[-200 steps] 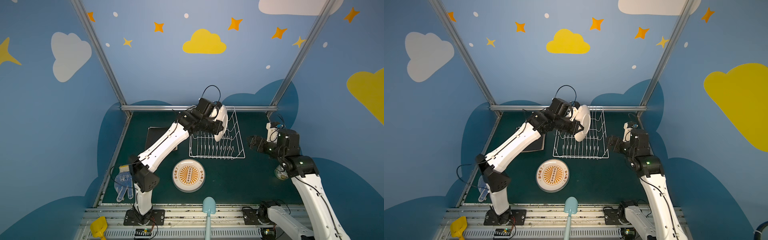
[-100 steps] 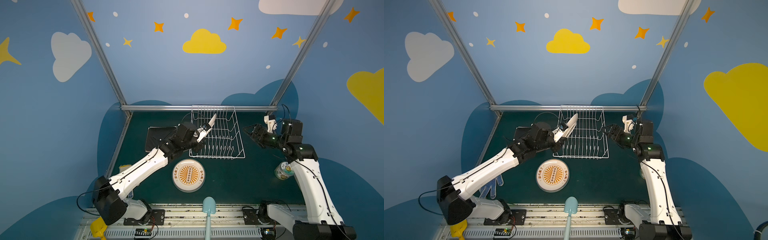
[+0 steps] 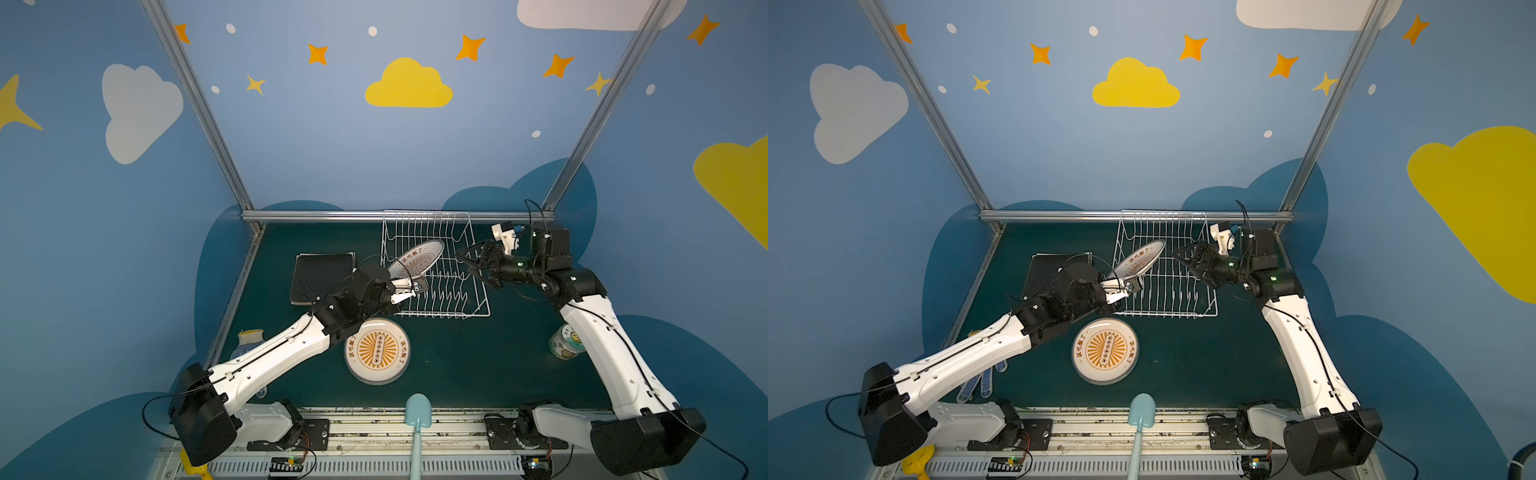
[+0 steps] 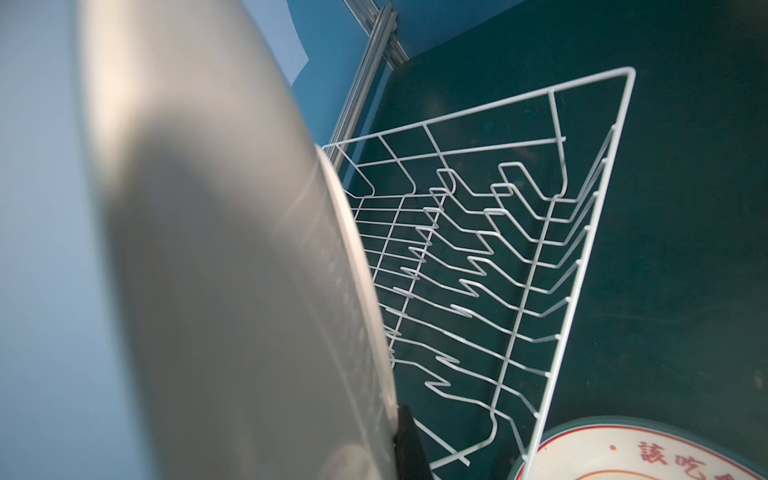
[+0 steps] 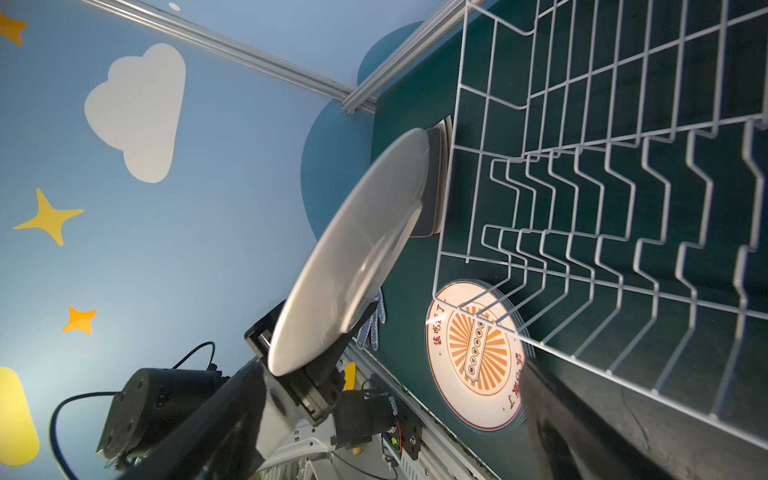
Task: Unload the plates from the dish rack
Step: 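Tilt and lift the plate out of the rack toward the right gripper, then grasp the plate rim with the right gripper while the left gripper holds it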
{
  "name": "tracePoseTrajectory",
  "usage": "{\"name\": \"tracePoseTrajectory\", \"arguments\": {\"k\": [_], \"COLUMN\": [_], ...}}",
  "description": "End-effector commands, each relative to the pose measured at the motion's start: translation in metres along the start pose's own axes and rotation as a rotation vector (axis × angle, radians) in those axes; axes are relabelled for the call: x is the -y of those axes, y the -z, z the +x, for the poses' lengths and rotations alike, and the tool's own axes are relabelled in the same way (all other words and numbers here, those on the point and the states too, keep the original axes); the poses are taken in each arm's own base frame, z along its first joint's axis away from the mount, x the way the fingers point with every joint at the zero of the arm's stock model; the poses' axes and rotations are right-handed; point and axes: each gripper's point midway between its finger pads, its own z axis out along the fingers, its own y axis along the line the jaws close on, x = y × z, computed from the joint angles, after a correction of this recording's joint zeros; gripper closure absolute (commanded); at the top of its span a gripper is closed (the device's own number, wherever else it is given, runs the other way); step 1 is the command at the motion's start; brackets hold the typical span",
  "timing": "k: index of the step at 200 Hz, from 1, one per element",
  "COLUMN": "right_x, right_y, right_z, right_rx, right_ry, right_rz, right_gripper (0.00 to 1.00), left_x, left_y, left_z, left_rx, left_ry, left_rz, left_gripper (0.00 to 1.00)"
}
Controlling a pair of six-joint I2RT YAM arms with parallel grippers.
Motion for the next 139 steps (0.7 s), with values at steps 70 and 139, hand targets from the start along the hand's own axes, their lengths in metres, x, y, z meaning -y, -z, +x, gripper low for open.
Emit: {"name": "tracePoseTrajectory", "arguments": {"k": [70,139], "right_x": [0.027,0.042], "right_y": [-0.039,-0.054], "right_z": [0.014,0.027], "right_rx": [-0.058,-0.121], "right_ry": [-0.122,-0.156], "right_rz": [0.096,0.15], "right_gripper": [0.24,0.52], "left_x": [-0.003,-0.003], "left_y": [-0.011,-0.024], "left_z": [-0.031,-0.033], "left_rx": [0.055,0.005], "left_ry": [-0.225,-0.328], "left_rz": [-0.15,-0.225], "left_gripper": [0.97,0.96]}}
